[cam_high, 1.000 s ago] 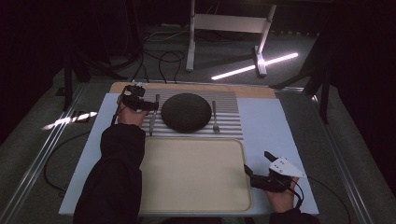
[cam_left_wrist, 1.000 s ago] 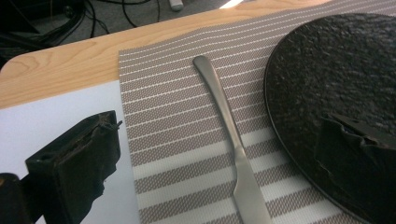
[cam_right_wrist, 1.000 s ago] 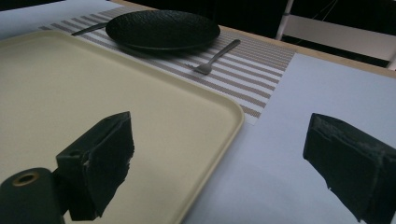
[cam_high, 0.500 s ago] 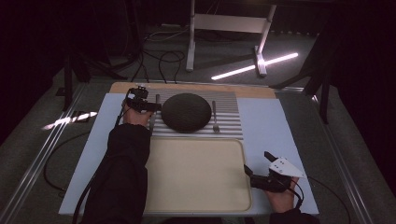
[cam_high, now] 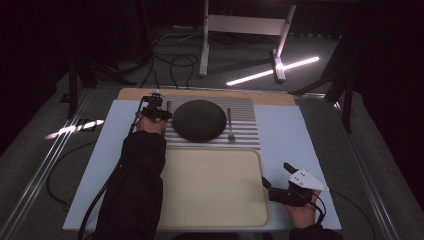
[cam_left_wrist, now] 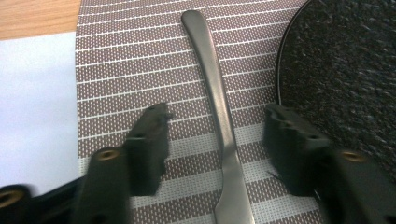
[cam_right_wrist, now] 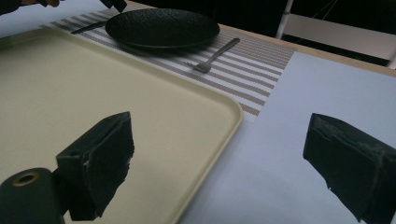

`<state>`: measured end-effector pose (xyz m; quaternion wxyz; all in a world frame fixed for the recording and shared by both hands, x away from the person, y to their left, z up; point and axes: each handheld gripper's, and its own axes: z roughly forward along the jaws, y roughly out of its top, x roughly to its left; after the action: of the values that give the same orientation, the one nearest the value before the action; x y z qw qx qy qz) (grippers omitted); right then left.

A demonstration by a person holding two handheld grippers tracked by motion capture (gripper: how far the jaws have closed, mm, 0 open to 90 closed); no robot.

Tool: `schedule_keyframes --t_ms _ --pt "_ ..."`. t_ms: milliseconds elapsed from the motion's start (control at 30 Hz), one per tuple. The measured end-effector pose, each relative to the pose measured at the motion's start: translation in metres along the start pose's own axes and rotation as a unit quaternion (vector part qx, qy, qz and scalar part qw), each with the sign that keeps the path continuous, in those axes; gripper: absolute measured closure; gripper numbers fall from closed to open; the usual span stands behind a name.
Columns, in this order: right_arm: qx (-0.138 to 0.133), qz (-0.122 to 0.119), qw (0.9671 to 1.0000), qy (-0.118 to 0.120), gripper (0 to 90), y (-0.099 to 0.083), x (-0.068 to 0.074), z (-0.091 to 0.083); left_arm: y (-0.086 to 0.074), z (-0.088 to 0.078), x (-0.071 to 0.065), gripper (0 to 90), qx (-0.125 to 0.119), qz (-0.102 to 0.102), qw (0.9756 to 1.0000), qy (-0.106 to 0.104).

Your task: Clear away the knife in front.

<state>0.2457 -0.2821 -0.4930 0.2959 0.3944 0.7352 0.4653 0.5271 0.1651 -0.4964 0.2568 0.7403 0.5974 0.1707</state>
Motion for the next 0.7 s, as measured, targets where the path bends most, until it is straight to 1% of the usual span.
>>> schedule_keyframes --t_ms 67,133,200,233,300,400,467,533,567,600,700 --pt "0.0 0.0 1.0 0.002 8.4 0.0 0.0 0.0 0.0 0.002 -0.001 56.3 0.004 0.001 1.0 -0.001" --pt "0.0 0.0 1.0 0.002 8.4 0.0 0.0 0.0 -0.001 0.004 -0.001 63.0 0.007 0.001 1.0 -0.007" --pt "0.0 0.0 1.0 0.002 8.4 0.0 0.0 0.0 -0.002 0.006 -0.001 67.4 0.014 0.005 0.9999 -0.006" --pt "0.0 0.0 1.0 0.002 8.4 0.0 0.0 0.0 -0.003 0.006 -0.001 69.0 0.015 0.005 0.9998 -0.01" --pt "0.0 0.0 1.0 0.001 8.4 0.0 0.0 0.0 -0.004 0.008 -0.001 71.0 0.018 0.008 0.9998 -0.006" --pt "0.0 0.0 1.0 0.001 8.4 0.0 0.0 0.0 -0.005 0.012 -0.003 73.0 0.022 0.006 0.9997 -0.004" --pt "0.0 0.0 1.0 0.001 8.4 0.0 0.0 0.0 -0.006 0.012 -0.004 72.9 0.018 0.004 0.9998 -0.005" --pt "0.0 0.0 1.0 0.001 8.4 0.0 0.0 0.0 -0.006 0.013 -0.006 73.5 0.017 0.004 0.9999 -0.002" --pt "0.0 0.0 1.0 0.001 8.4 0.0 0.0 0.0 -0.006 0.013 -0.006 74.7 0.017 0.004 0.9999 -0.002" --pt "0.001 -0.001 1.0 0.0 8.4 0.0 0.0 0.0 -0.006 0.013 -0.005 76.2 0.016 -0.001 0.9999 -0.001" --pt "0.002 -0.001 1.0 0.0 8.4 0.0 0.0 0.0 -0.006 0.013 -0.005 78.0 0.017 -0.002 0.9998 0.001"
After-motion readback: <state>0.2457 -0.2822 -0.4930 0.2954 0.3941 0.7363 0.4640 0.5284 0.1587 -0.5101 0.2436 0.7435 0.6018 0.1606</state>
